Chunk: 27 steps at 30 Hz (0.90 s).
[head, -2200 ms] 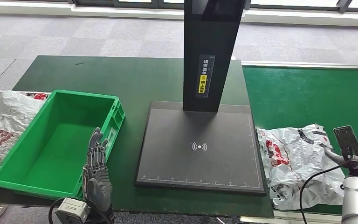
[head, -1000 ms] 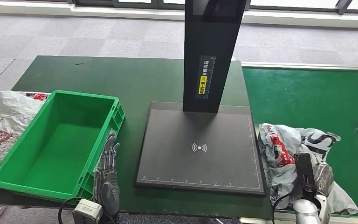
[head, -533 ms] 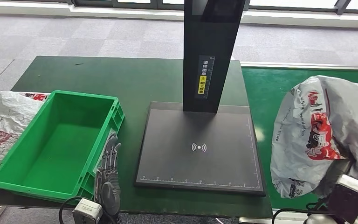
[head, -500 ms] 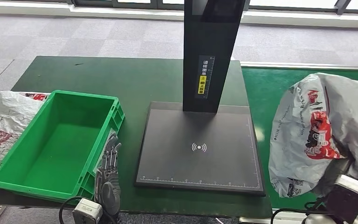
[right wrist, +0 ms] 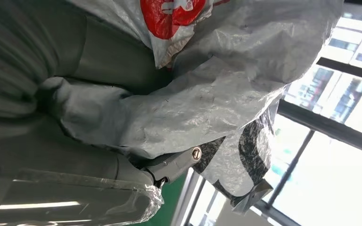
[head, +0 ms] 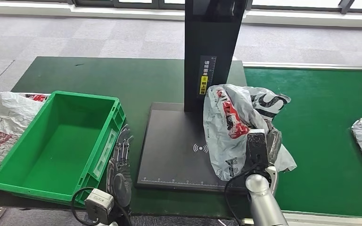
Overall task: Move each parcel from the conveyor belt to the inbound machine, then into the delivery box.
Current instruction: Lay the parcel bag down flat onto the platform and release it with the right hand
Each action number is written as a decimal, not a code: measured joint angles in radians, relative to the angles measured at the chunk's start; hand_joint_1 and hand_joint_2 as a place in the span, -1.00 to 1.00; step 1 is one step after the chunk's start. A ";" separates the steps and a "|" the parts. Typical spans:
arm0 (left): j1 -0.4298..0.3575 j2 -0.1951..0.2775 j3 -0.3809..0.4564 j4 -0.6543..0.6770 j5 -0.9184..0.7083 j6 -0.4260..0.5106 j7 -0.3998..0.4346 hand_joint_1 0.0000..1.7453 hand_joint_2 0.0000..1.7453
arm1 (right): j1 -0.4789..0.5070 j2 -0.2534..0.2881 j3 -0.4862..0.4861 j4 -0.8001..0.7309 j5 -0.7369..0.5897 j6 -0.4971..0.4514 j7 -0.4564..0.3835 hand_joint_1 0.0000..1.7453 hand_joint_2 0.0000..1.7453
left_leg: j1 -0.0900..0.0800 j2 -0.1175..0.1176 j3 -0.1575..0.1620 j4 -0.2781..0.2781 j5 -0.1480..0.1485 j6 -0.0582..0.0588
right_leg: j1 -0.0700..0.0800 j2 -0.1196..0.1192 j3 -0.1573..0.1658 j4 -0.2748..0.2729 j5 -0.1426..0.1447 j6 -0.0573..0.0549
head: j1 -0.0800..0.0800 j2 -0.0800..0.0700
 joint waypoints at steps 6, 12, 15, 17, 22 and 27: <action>-0.030 -0.024 0.000 0.056 0.018 0.063 0.000 -1.00 -1.00 | -0.051 0.083 0.036 0.183 -0.033 0.045 -0.040 1.00 1.00 | 0.000 0.001 -0.001 0.000 -0.001 -0.001 | 0.000 0.002 -0.002 0.000 0.000 0.000 | 0.000 0.000; -0.038 -0.049 0.000 0.089 0.036 0.080 0.000 -1.00 -1.00 | -0.077 0.157 0.082 0.243 -0.048 0.114 -0.050 0.62 1.00 | 0.000 0.001 -0.002 0.000 -0.001 -0.001 | 0.000 0.002 -0.003 0.000 0.000 0.000 | 0.000 0.000; -0.040 -0.059 0.000 0.103 0.046 0.044 0.000 -1.00 -1.00 | -0.083 0.178 0.110 0.239 -0.061 0.152 -0.050 -0.87 1.00 | 0.000 0.001 -0.002 0.000 -0.001 -0.001 | 0.000 0.002 -0.003 0.000 0.000 0.000 | 0.000 0.000; -0.040 -0.067 0.000 0.110 0.043 0.031 0.000 -1.00 -1.00 | -0.079 0.184 0.131 0.217 -0.063 0.167 -0.043 -0.98 1.00 | 0.000 0.001 -0.002 0.000 -0.001 -0.001 | 0.000 0.002 -0.003 0.000 0.000 0.000 | 0.000 0.000; -0.041 -0.080 0.000 0.118 0.029 0.030 0.000 -1.00 -1.00 | -0.056 0.186 0.171 0.143 -0.050 0.173 -0.018 -0.98 1.00 | 0.000 0.001 -0.002 0.000 -0.001 -0.001 | 0.000 0.002 -0.004 0.000 0.000 0.000 | 0.000 0.000; -0.043 -0.085 0.000 0.122 0.028 0.030 0.000 -1.00 -1.00 | -0.043 0.185 0.190 0.108 -0.048 0.174 -0.013 -1.00 1.00 | 0.000 0.001 -0.002 0.000 -0.001 -0.001 | 0.000 0.002 -0.004 0.000 0.000 0.000 | 0.000 0.000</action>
